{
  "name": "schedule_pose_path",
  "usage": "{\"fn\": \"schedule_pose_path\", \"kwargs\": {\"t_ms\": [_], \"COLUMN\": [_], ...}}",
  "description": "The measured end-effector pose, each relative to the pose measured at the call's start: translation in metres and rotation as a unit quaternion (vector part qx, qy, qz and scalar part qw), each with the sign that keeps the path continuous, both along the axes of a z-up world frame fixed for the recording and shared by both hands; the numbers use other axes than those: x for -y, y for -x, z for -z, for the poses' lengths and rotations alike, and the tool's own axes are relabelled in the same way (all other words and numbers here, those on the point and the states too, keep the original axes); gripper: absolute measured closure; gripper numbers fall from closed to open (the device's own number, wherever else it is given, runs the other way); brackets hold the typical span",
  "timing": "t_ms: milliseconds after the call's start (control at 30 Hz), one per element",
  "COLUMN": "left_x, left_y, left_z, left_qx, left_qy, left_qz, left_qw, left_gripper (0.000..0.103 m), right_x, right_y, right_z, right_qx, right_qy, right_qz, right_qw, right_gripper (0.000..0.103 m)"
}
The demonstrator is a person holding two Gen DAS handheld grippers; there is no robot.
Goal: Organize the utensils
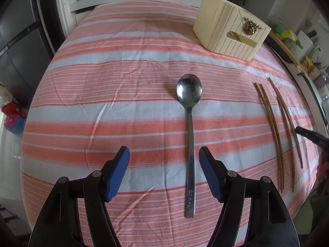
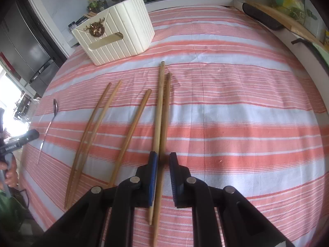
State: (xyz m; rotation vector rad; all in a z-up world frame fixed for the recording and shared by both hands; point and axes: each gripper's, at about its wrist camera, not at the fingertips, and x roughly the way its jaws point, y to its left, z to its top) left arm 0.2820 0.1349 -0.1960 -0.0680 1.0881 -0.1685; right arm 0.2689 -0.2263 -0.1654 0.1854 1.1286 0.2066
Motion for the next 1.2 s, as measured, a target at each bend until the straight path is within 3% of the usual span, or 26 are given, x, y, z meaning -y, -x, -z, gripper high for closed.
{"fn": "schedule_pose_path", "kwargs": {"t_ms": [33, 100, 267, 367, 400, 500, 567, 667, 800, 933, 1000, 1067, 1133, 1200], "left_x": [0.002, 0.009, 0.029, 0.038, 0.041, 0.045, 0.046, 0.045, 0.047, 0.047, 0.043, 0.04, 0.037, 0.036], "left_y": [0.001, 0.001, 0.0, 0.0, 0.001, 0.005, 0.006, 0.009, 0.016, 0.022, 0.023, 0.023, 0.024, 0.021], "left_z": [0.002, 0.007, 0.007, 0.008, 0.008, 0.004, 0.003, 0.002, 0.002, 0.002, 0.001, -0.001, -0.007, -0.01], "left_qx": [0.001, -0.001, 0.009, 0.012, 0.015, 0.022, 0.023, 0.022, 0.019, 0.019, 0.014, 0.009, 0.015, 0.019], "left_qy": [-0.004, -0.015, -0.041, -0.057, -0.063, -0.058, -0.048, -0.04, -0.032, -0.023, -0.007, 0.011, 0.011, 0.005], "left_qz": [0.003, 0.012, 0.04, 0.043, 0.042, 0.041, 0.037, 0.019, 0.002, -0.013, -0.014, -0.01, -0.013, -0.009], "left_qw": [1.0, 0.9998, 0.9983, 0.9974, 0.997, 0.9972, 0.9979, 0.9988, 0.9993, 0.9995, 0.9998, 0.9999, 0.9997, 0.9998], "left_gripper": [0.031, 0.031, 0.031, 0.033, 0.036, 0.06, 0.09, 0.096, 0.096, 0.093, 0.082, 0.043, 0.027, 0.027], "right_x": [0.001, -0.007, -0.022, -0.03, -0.027, -0.014, -0.006, -0.001, 0.002, 0.008, 0.01, 0.01, 0.01, 0.01], "right_y": [0.001, 0.001, -0.003, -0.001, -0.001, 0.001, 0.007, 0.018, 0.03, 0.032, 0.032, 0.032, 0.032, 0.031], "right_z": [-0.001, -0.001, 0.003, 0.001, 0.001, 0.0, -0.001, -0.002, -0.003, -0.002, -0.003, -0.005, -0.007, -0.008], "right_qx": [0.006, 0.01, -0.009, 0.003, 0.003, 0.006, 0.008, 0.009, 0.012, 0.009, 0.003, -0.002, -0.006, -0.011], "right_qy": [0.002, 0.058, 0.081, 0.118, 0.116, 0.119, 0.122, 0.125, 0.12, 0.103, 0.101, 0.101, 0.104, 0.115], "right_qz": [0.005, -0.009, -0.043, -0.052, -0.042, -0.011, 0.001, 0.002, -0.003, -0.011, -0.019, -0.028, -0.037, -0.05], "right_qw": [1.0, 0.998, 0.996, 0.992, 0.992, 0.993, 0.992, 0.992, 0.993, 0.995, 0.995, 0.995, 0.994, 0.992], "right_gripper": [0.09, 0.09, 0.091, 0.095, 0.098, 0.099, 0.099, 0.099, 0.098, 0.094, 0.086, 0.073, 0.071, 0.071]}}
